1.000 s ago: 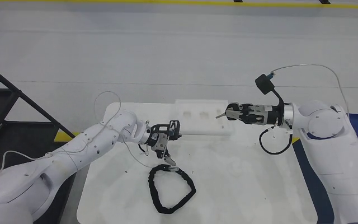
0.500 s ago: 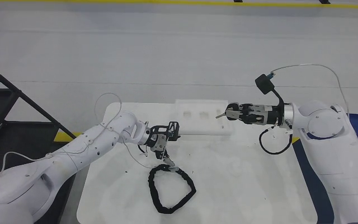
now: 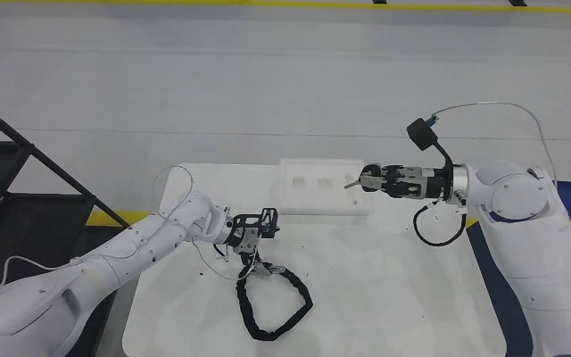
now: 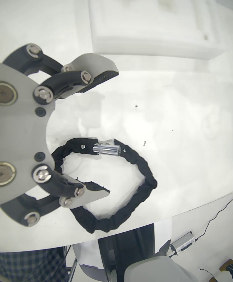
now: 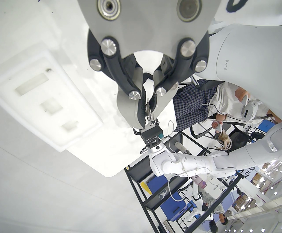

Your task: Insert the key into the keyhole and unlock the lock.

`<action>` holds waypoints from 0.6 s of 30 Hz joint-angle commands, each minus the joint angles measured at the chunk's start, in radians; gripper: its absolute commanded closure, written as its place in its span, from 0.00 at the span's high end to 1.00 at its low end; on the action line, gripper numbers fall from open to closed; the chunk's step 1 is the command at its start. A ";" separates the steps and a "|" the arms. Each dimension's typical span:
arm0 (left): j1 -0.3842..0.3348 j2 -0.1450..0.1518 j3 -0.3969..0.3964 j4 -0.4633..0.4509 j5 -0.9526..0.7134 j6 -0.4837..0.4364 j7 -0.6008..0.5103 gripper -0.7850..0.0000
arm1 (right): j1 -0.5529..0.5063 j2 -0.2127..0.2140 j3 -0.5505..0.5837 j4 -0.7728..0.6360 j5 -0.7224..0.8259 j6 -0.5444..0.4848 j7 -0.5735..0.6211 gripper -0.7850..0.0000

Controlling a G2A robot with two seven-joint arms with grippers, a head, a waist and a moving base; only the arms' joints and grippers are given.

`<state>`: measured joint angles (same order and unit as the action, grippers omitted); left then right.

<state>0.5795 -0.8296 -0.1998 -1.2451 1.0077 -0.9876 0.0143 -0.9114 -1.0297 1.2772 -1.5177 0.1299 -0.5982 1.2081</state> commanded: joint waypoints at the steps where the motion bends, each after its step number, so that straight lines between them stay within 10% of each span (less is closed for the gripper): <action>1: 0.021 0.002 -0.006 -0.004 0.056 0.010 0.042 1.00 | 0.000 0.000 0.000 0.000 0.000 0.000 0.000 0.00; 18: 0.102 -0.064 0.007 0.126 0.476 0.108 0.486 1.00 | 0.000 0.000 0.000 0.000 0.000 0.000 0.000 0.00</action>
<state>0.6791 -0.8928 -0.1940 -1.1261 1.4598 -0.8845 0.4690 -0.9114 -1.0298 1.2772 -1.5177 0.1299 -0.5982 1.2081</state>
